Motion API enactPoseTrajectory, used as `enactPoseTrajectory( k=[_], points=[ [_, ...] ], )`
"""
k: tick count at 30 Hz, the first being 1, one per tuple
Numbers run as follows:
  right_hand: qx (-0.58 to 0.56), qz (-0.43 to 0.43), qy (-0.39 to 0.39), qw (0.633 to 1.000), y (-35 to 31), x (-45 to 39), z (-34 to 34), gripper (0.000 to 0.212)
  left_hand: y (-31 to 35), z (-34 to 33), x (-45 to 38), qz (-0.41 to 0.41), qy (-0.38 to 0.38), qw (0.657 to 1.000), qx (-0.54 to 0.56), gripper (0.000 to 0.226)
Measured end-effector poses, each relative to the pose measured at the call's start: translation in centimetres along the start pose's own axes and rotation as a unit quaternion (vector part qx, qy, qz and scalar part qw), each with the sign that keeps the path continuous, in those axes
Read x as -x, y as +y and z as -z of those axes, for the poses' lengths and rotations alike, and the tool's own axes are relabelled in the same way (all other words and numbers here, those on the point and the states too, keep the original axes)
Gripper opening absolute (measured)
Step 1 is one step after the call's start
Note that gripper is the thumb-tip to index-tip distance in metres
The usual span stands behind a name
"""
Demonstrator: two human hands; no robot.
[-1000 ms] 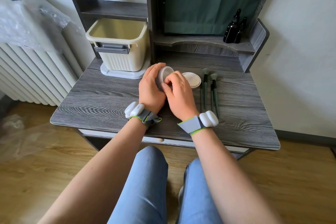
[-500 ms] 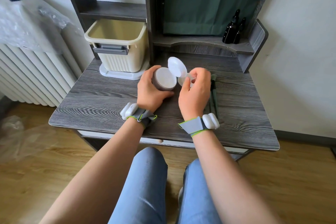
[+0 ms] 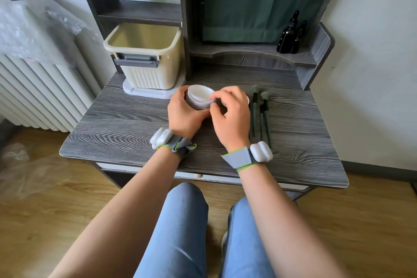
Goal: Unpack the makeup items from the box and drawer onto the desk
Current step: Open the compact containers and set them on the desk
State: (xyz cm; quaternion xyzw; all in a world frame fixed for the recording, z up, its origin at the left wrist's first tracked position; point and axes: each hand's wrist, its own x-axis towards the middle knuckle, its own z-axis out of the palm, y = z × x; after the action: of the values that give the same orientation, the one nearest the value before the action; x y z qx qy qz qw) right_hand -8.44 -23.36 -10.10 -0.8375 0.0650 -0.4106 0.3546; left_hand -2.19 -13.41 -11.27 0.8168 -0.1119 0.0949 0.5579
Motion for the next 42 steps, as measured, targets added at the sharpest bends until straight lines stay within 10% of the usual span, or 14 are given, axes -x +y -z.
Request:
enactPoseTrajectory(
  k=[15, 25, 42],
  points=[
    [0.026, -0.070, 0.048, 0.996, 0.2, -0.2, -0.2, 0.016, 0.5, 0.3, 0.2, -0.057, -0.046, 0.997, -0.024, 0.081],
    [0.150, -0.062, -0.175, 0.971, 0.9, -0.1, -1.4, 0.054, -0.4, -0.5, -0.5, -0.020, 0.031, 0.992, -0.117, 0.065],
    [0.162, -0.095, -0.195, 0.963, 1.1, -0.2, -1.6, 0.057, -0.4, -1.1, -0.4, -0.036, -0.029, 0.965, -0.256, 0.046]
  ],
)
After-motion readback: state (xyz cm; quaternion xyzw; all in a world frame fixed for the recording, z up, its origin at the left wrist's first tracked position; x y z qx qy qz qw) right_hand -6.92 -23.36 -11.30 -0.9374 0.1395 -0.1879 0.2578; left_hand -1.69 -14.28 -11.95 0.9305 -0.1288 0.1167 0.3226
